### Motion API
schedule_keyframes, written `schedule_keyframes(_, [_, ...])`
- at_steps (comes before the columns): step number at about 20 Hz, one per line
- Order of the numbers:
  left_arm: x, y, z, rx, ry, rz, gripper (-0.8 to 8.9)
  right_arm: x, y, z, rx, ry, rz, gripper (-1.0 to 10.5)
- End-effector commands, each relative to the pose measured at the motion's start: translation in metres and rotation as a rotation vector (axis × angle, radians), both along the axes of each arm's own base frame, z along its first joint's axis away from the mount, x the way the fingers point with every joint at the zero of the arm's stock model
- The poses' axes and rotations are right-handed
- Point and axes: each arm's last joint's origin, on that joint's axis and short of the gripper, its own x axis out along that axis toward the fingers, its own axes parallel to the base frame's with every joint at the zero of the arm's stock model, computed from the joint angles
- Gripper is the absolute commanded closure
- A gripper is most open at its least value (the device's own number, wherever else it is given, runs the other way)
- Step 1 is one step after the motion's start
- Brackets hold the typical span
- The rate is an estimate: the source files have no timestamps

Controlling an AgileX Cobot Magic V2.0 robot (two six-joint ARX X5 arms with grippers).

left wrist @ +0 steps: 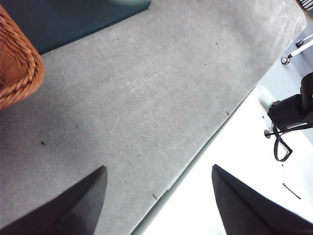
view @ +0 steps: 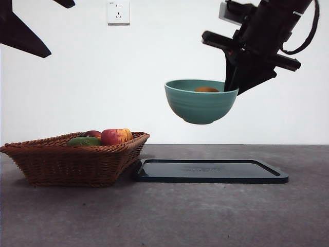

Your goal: Pick up the wifruite, put it on the bowl, pick up the plate, put it on desk

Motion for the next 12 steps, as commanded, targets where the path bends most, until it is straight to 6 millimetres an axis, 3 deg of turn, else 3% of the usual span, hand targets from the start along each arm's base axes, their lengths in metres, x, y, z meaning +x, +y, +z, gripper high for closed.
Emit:
schedule_keyframes(1, [0.001, -0.002, 0.002, -0.003, -0.02, -0.021, 4.7, 0.021, 0.0, -0.004, -0.018, 0.004, -0.011, 9.4])
schedule_keyframes(5, [0.0, -0.002, 0.002, -0.002, -0.02, -0.021, 4.7, 0.05, 0.001, -0.033, -0.02, 0.054, -0.023, 9.4])
schedule_keyframes(12, [0.0, -0.001, 0.001, 0.001, -0.014, -0.021, 4.7, 0.067, 0.008, -0.075, -0.034, 0.122, -0.035, 9.4])
